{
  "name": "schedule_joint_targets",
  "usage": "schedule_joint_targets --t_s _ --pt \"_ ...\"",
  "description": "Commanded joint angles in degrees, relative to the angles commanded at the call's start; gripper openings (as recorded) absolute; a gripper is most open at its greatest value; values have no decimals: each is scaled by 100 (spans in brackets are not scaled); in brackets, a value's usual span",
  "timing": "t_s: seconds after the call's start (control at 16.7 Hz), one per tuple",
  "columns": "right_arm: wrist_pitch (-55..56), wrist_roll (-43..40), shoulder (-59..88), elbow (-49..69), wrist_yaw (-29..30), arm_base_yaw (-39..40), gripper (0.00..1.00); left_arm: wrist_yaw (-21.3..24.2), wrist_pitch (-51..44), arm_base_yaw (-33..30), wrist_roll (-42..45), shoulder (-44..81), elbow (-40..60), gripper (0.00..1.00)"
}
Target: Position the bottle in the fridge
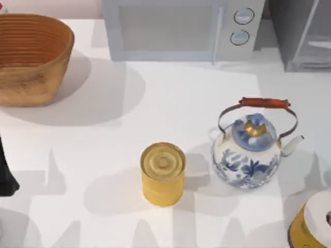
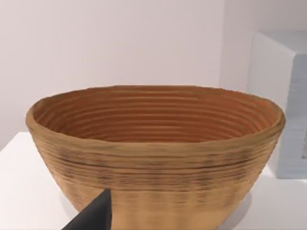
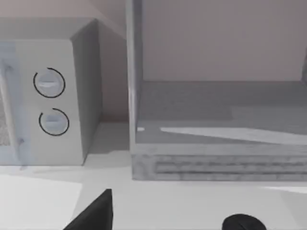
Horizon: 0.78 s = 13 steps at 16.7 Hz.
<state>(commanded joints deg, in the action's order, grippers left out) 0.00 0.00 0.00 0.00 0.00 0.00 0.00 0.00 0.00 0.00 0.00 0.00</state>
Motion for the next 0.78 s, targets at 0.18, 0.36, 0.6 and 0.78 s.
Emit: schedule_joint_targets --t_s 0.18,0.36,0.6,0.78 --pt "-16 -64 65 35 -58 -36 100 0 0 0 0 0 0 100" --pt "-147 -596 616 310 -527 -325 100 0 0 0 0 0 0 100" --pt "-465 -1916 2182 976 -1663 -1028 100 0 0 0 0 0 0 100" --pt "-762 -3168 3808 1605 -2730 -1687 100 0 0 0 0 0 0 100"
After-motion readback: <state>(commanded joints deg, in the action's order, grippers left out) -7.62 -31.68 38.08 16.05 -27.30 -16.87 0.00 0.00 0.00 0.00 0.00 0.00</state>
